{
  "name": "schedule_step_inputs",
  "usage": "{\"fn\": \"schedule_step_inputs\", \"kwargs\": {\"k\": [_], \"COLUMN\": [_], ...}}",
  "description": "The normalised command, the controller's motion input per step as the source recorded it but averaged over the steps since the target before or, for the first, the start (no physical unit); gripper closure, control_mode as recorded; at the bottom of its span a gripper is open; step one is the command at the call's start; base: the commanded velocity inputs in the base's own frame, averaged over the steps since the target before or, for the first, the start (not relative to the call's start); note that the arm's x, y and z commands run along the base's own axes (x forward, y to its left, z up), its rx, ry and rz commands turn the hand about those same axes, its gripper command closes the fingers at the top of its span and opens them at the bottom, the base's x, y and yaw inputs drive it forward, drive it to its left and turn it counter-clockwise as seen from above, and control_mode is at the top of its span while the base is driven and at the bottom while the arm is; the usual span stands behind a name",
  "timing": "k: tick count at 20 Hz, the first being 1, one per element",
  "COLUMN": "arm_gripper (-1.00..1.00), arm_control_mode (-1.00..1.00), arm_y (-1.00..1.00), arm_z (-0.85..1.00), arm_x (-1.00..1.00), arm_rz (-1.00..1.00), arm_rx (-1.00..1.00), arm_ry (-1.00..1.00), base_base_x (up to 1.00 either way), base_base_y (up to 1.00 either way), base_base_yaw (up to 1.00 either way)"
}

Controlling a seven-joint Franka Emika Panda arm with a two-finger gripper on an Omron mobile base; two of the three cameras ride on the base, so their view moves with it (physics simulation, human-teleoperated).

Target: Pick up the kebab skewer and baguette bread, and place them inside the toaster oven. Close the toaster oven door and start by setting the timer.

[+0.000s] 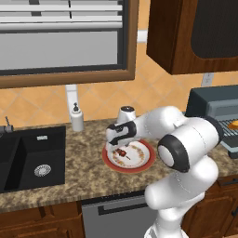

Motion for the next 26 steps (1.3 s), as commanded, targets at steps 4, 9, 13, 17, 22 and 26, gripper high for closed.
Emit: {"fn": "schedule_step_inputs", "kwargs": {"k": [4,9,13,17,22,26], "arm_gripper": [-1.0,-1.0,1.0,1.0,1.0,1.0], "arm_control_mode": [-1.0,-1.0,-1.0,-1.0,-1.0,-1.0], "arm_y": [0.18,0.0,0.0,0.0,0.0,-0.01], "arm_z": [-0.33,-0.31,-0.28,0.0,-0.03,-0.16], "arm_x": [0.0,0.0,0.0,0.0,0.0,0.0], "arm_rz": [0.0,0.0,0.0,0.0,0.0,-0.01], "arm_rx": [0.0,0.0,0.0,0.0,0.0,0.0], "arm_ry": [0.02,-0.01,-0.02,0.0,0.0,0.0], "base_base_x": [0.0,0.0,0.0,0.0,0.0,0.0], "base_base_y": [0.0,0.0,0.0,0.0,0.0,0.0], "base_base_yaw": [0.0,0.0,0.0,0.0,0.0,0.0]}}
